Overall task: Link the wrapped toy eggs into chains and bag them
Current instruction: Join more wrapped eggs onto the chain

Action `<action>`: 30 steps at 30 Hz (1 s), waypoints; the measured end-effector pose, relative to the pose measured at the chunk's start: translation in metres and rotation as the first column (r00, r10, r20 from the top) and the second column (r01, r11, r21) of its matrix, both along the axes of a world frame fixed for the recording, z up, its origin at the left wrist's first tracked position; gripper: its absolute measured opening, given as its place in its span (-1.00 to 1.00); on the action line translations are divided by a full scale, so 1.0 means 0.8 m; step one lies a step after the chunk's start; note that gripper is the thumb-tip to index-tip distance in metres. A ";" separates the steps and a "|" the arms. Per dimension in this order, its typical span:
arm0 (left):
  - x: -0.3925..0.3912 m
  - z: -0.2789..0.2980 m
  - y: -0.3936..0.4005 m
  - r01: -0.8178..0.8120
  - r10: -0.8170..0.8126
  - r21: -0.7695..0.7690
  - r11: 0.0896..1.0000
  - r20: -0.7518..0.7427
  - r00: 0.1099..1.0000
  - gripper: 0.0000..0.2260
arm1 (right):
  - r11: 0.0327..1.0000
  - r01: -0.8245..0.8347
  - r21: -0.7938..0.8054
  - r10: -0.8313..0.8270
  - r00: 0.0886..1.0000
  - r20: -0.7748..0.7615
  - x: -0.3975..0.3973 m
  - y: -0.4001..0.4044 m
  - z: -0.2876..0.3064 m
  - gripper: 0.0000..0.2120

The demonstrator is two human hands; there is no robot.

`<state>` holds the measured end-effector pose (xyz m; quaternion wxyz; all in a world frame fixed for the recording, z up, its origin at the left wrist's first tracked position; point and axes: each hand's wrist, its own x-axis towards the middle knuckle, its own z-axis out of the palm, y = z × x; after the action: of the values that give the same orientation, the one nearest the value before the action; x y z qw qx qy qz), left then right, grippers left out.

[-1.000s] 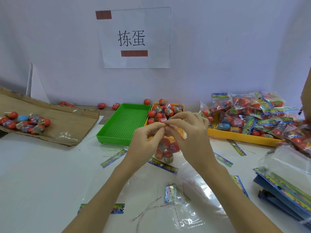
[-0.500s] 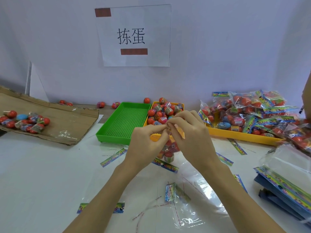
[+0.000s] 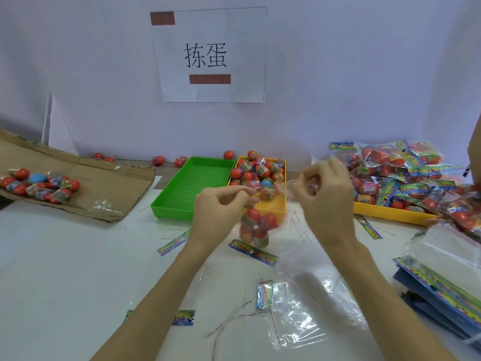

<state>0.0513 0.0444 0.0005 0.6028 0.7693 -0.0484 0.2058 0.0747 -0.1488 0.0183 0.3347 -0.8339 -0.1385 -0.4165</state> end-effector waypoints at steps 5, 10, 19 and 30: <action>0.009 0.002 0.022 0.003 -0.027 -0.239 0.971 -0.097 0.995 -0.69 | 0.989 0.134 0.059 -0.127 0.985 -0.120 0.016 -0.045 -0.003 -0.92; 0.009 -0.004 0.016 -0.053 0.029 -0.181 0.982 -0.133 0.991 -0.71 | 0.984 0.163 0.070 -0.148 0.973 -0.179 0.023 -0.046 -0.008 -0.94; 0.012 -0.004 0.022 -0.131 0.102 -0.216 0.967 -0.143 0.984 -0.64 | 0.995 0.096 -0.029 -0.100 0.934 -0.343 0.028 -0.057 -0.026 -0.86; 0.013 -0.007 0.021 0.012 -0.043 -0.194 0.981 -0.154 0.987 -0.80 | 0.976 -0.141 -0.164 0.038 0.856 -0.516 0.007 0.002 -0.028 -0.64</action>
<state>0.0619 0.0610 -0.0052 0.6789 0.7207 0.0089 0.1397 0.0803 -0.1473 -0.0038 0.2949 -0.9356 -0.1242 -0.1496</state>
